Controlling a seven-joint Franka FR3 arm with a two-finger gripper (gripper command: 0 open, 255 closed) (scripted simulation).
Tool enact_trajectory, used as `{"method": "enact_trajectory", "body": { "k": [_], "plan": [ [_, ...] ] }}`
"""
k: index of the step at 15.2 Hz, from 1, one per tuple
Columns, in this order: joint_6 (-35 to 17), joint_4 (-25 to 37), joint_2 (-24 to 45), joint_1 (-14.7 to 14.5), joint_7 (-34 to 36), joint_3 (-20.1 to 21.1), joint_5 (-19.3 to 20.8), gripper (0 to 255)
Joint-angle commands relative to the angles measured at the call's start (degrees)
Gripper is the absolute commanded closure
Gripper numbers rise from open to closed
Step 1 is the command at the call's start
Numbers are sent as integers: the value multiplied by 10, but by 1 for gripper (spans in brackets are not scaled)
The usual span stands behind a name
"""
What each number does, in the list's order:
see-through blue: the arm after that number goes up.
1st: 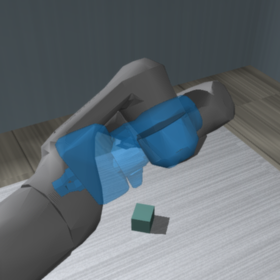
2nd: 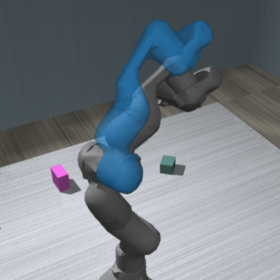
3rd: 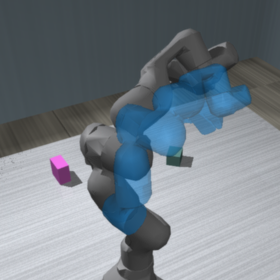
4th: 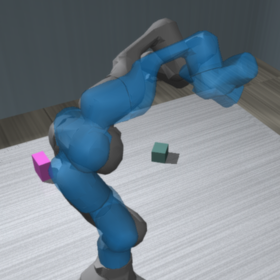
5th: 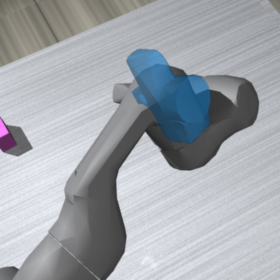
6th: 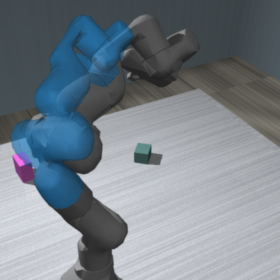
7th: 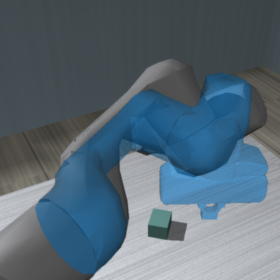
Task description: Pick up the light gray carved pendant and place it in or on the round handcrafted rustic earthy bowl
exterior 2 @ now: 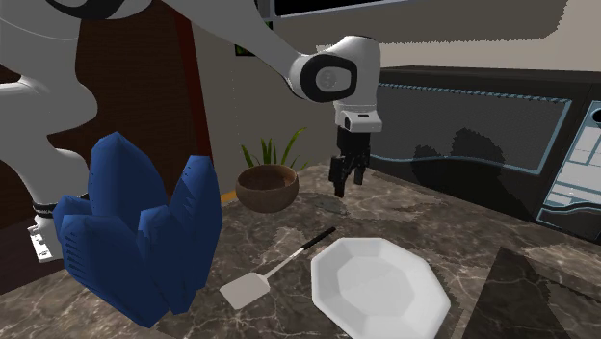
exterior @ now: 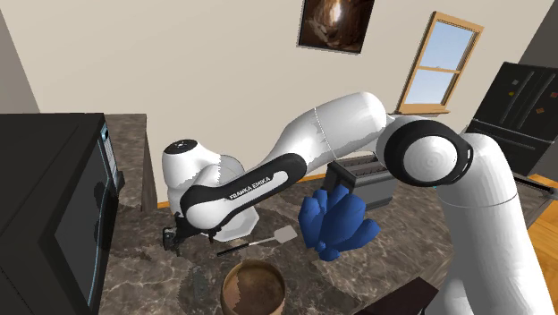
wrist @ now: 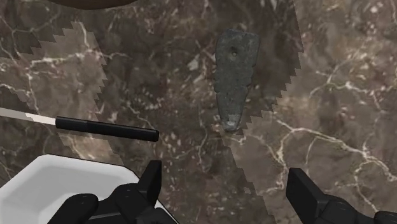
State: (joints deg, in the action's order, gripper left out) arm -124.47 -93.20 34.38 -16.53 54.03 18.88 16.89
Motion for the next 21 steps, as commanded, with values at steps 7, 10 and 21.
{"method": "enact_trajectory", "body": {
  "k": [7,10,21],
  "plan": [
    [0,0,0,0,0,0,0,255],
    [0,0,0,0,0,0,0,255],
    [-150,-151,-30,6,28,20,-13,0]
  ]
}}
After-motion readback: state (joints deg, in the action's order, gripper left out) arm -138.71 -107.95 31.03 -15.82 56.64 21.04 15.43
